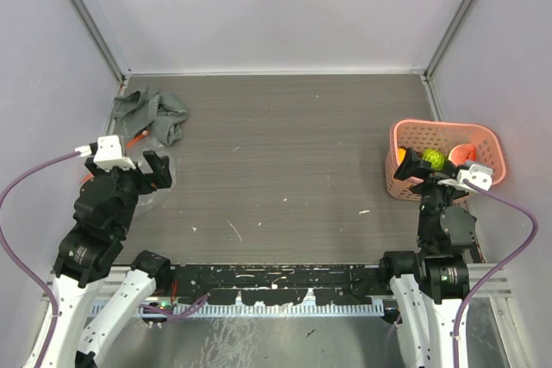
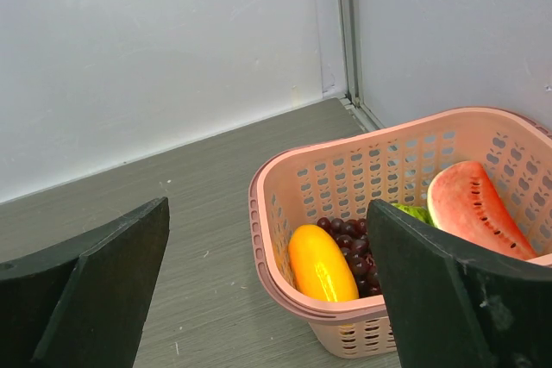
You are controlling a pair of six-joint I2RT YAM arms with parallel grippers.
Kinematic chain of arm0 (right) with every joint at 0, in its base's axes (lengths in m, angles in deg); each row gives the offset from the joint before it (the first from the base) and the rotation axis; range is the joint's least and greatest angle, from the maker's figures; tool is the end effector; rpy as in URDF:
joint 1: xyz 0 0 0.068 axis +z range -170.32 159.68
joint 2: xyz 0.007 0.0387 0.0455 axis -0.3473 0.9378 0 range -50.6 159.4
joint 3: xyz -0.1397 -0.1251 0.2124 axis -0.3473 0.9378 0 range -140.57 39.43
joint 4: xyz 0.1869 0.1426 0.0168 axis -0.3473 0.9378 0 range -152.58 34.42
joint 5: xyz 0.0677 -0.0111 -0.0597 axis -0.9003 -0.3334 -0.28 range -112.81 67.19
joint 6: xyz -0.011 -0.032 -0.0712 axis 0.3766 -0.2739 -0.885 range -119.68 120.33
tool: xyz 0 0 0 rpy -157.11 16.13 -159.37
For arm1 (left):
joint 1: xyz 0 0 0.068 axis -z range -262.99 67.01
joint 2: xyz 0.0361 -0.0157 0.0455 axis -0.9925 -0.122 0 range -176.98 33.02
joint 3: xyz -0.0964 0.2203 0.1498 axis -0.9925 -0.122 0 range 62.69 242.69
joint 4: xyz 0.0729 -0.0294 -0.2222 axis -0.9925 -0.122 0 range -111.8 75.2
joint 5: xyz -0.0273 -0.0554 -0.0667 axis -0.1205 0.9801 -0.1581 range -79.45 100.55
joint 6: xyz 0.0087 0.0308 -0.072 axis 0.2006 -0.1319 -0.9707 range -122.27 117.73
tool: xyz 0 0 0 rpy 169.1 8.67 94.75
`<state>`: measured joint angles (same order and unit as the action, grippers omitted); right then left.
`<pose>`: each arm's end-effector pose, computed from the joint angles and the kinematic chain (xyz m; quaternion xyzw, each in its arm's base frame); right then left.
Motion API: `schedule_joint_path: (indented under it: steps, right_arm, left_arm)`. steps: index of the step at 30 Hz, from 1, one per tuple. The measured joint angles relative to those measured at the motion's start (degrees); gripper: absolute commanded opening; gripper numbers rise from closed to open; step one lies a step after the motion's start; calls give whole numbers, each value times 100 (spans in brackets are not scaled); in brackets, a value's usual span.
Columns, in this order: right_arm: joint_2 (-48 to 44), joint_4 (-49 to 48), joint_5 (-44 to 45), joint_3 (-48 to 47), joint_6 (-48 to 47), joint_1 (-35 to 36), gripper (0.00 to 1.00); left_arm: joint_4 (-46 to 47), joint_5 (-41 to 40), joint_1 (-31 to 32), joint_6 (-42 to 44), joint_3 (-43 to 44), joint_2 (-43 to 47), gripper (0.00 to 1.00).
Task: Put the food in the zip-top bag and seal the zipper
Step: Pick up the zipper food storage bag at the corner of the board.
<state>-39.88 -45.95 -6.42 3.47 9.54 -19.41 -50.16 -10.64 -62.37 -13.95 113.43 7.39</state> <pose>0.0585 -0.0182 0.3324 0.1545 0.6358 -0.0263 0.7558 0.0820 -0.0047 0.3545 -0.0587 0.7613 -0.0398 0.6446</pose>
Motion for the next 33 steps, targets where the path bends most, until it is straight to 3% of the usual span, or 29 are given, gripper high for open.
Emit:
schedule_joint_path:
  steps: [14, 20, 33]
  right_arm:
    - [-219, 13, -2, 0, 138, 0, 100]
    - [-289, 28, -46, 0, 197, 35, 100]
    - [-763, 168, 118, 0, 238, 872, 100]
  left_arm:
    - [-15, 70, 0, -177, 26, -457, 98]
    - [-297, -192, 0, -407, 295, -1215, 98]
    - [-848, -1043, -22, -1158, 398, -3010, 100]
